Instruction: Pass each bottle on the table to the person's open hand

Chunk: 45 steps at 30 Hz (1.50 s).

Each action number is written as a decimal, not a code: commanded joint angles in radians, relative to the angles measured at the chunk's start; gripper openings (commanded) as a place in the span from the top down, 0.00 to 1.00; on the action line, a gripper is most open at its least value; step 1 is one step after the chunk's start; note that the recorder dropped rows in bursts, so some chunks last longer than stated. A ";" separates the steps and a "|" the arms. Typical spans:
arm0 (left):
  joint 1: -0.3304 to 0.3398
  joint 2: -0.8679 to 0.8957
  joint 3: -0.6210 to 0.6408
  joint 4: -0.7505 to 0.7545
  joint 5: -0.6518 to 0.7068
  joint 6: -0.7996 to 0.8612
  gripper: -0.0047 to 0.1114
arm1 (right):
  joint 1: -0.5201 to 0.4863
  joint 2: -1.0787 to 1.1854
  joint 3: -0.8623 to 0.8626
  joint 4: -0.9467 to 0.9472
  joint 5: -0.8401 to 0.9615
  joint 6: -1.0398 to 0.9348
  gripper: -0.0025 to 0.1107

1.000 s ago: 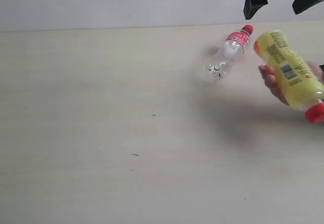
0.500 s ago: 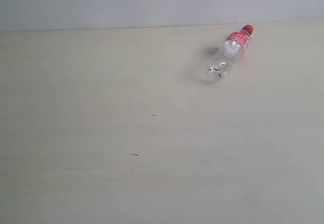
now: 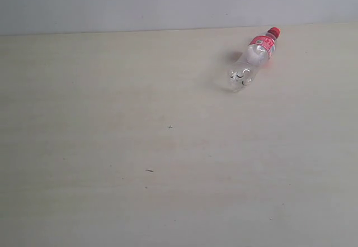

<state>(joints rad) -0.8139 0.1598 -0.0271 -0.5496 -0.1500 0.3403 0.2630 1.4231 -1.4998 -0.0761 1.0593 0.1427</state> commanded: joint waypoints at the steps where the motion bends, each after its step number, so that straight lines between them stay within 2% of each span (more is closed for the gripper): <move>1: 0.001 -0.005 0.004 -0.003 0.000 -0.003 0.96 | -0.001 -0.007 -0.005 -0.005 -0.001 -0.008 0.23; 15: 0.001 -0.005 0.004 -0.003 0.000 -0.003 0.96 | -0.001 -0.007 -0.005 -0.003 -0.001 -0.008 0.24; 24: 0.001 -0.005 0.004 -0.003 0.000 -0.003 0.96 | -0.001 -0.007 -0.005 -0.003 -0.008 -0.010 0.29; 45: 0.001 -0.005 0.004 -0.003 0.000 -0.003 0.96 | -0.001 -0.007 -0.005 -0.002 -0.012 -0.010 0.29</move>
<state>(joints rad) -0.8139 0.1598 -0.0271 -0.5496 -0.1500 0.3403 0.2630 1.4231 -1.4998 -0.0761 1.0593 0.1427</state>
